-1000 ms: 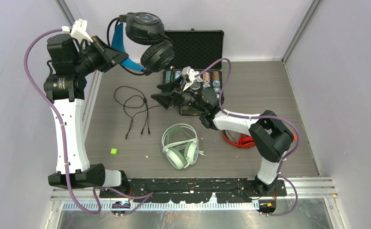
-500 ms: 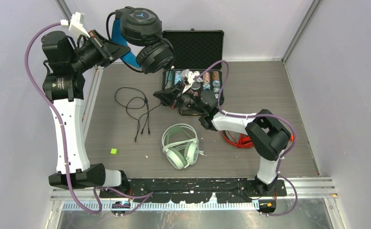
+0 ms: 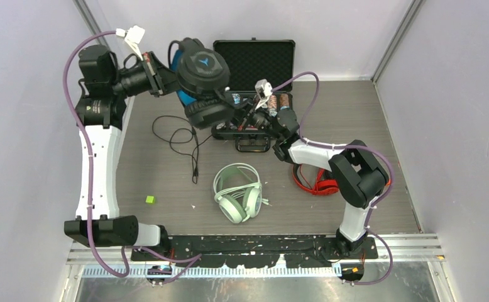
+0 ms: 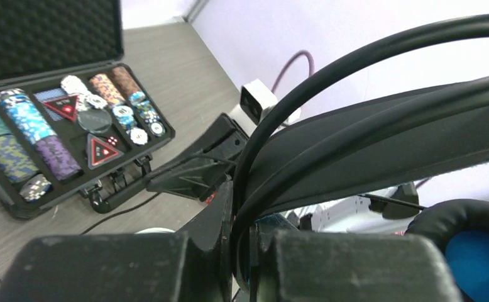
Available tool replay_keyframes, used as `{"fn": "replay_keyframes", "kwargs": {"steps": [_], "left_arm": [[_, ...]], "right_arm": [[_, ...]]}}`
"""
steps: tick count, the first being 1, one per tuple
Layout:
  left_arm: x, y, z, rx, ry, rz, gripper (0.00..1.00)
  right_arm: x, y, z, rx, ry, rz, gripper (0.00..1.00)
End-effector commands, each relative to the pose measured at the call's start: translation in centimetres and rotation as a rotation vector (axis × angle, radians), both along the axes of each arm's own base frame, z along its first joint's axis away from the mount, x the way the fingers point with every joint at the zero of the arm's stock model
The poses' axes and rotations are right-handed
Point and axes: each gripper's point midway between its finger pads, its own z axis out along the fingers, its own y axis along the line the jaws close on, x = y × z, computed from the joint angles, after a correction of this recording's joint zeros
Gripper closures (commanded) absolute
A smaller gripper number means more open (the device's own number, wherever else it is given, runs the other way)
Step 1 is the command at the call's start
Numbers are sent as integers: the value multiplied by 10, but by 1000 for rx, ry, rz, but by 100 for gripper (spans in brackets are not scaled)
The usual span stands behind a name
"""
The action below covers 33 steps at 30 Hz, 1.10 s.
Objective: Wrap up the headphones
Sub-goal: Wrap the headphones cable around the headphones.
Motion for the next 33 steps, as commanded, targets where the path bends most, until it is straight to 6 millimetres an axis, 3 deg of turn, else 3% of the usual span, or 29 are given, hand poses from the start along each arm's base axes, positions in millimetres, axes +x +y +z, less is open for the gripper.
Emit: {"fn": "replay_keyframes", "kwargs": {"steps": [1,10,14,18,22,27,33], "left_arm": [[-46,-30,-1,26,-41,-226,100],[-85,-50,-39,79,8,-349,100],[-102,-56,-65,145,50,-365,100],[-116,-55,-98,291,97,-378,100],[-125,-56,-114,401,100,-388,100],[-113,-33,-138,623,70,-284,100],[-88,-8,-150,816,62,-150,100]], "right_arm": [[-6,-5,26,23,-28,16,99],[13,-4,24,-23,-3,33,100],[23,-6,18,-45,23,38,99],[31,-13,18,-91,42,47,99],[36,-28,13,-189,59,14,99],[45,-51,9,-308,144,-29,100],[36,-71,10,-510,261,-35,99]]}}
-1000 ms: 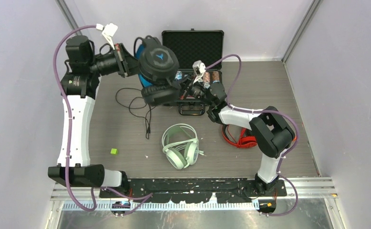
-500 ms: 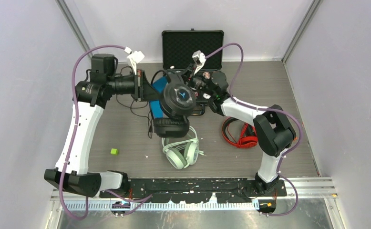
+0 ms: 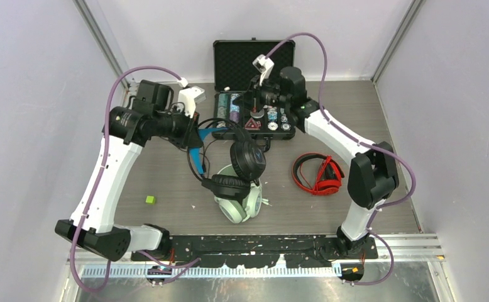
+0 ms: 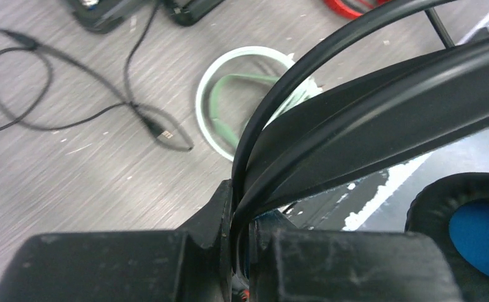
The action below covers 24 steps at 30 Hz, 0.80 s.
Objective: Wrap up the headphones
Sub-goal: Wrap the headphones cable around the headphones.
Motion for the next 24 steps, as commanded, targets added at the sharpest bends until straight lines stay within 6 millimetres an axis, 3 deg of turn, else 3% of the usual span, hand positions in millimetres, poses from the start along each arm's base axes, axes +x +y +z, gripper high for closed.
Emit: {"fn": "replay_keyframes", "kwargs": {"steps": [1,6,16,24], "left_arm": [[2,17,12,127,-89,22,100],[21,48,5,340,-124,118,100],[38,74,-7,544,-161,187,100],[36,55,-12,541,-191,70,100]], "right_arm": [[-13,-28,24,-161,53,-39,99],[-26,-36,28,-220,142,-37,100],[-36,-36,53,-232,225,-14,99],[-31,-27,64,-204,269,0,100]]}}
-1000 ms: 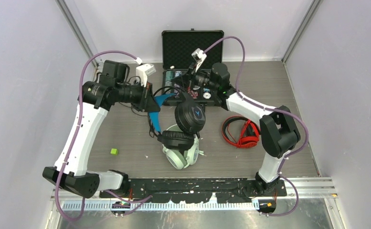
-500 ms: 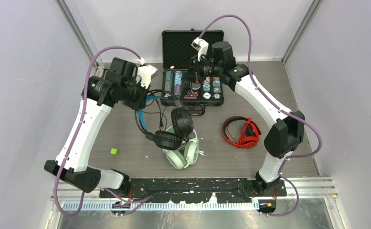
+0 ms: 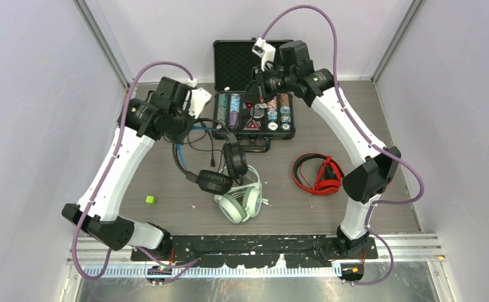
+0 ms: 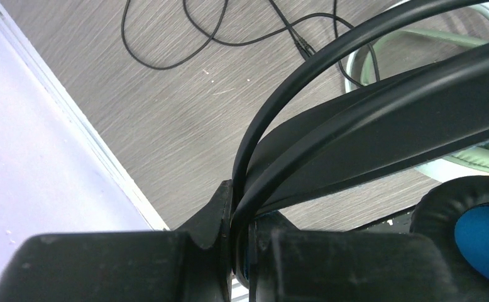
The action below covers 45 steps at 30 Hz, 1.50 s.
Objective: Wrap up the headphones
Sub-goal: Wrap the headphones cable around the headphones.
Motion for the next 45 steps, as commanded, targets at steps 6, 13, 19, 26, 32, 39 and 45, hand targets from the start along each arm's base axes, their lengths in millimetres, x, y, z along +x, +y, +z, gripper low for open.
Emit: {"fn": "replay_keyframes", "kwargs": {"steps": [6,13,19,26,32,39,45], "left_arm": [[-13,-34,-2,-36,-18,-228,100],[-4,-25,-11,30,-19,-180,100],[7,4,-15,208,5,-67,100],[16,14,-9,289,3,9,100],[21,27,-1,345,-30,91,100],[32,40,24,322,-122,236,100],[43,56,41,330,-198,391,100]], "right_arm": [[15,9,10,36,27,-16,100],[0,14,6,27,129,13,99],[-22,9,15,7,224,31,100],[-47,31,30,76,317,107,99],[-68,51,42,144,404,172,100],[-84,71,63,285,472,257,99],[-102,92,89,443,510,364,99]]}}
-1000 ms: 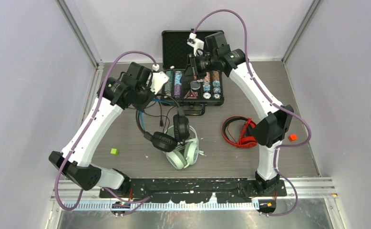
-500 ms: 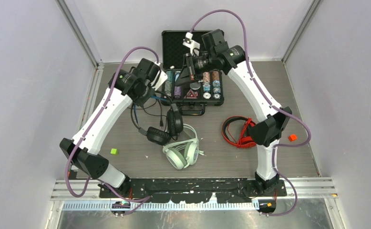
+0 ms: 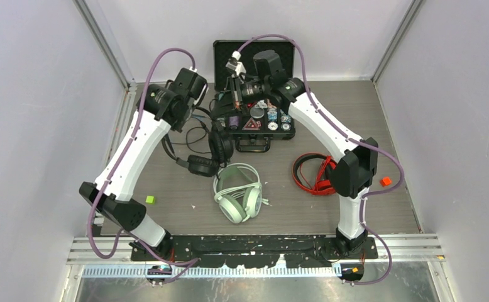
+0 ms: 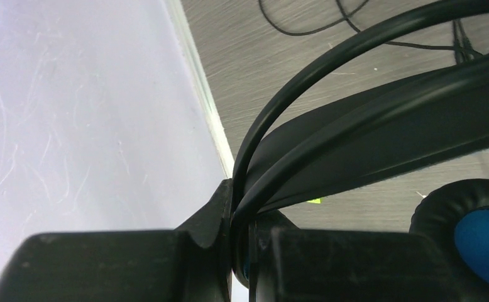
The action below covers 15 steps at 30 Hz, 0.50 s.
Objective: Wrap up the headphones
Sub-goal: Wrap the headphones cable around the headphones.
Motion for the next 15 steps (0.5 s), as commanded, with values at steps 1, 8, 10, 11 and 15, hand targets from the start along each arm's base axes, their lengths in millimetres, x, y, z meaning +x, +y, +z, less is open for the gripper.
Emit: {"fn": "replay_keyframes", "kwargs": {"steps": [1,8,10,11,15], "left_arm": [[10,20,27,-3,-148,163,100],[15,36,46,-30,-235,267,100],[17,42,52,-49,-272,310,100],[18,45,55,-67,-292,332,100],[25,52,65,-147,-377,410,100]], "right_arm": [[-31,10,80,259,-70,84,99],[-34,26,73,255,-64,86,92],[-37,32,73,256,-66,90,91],[-38,34,72,256,-67,89,91],[-44,46,72,260,-70,94,91]]}}
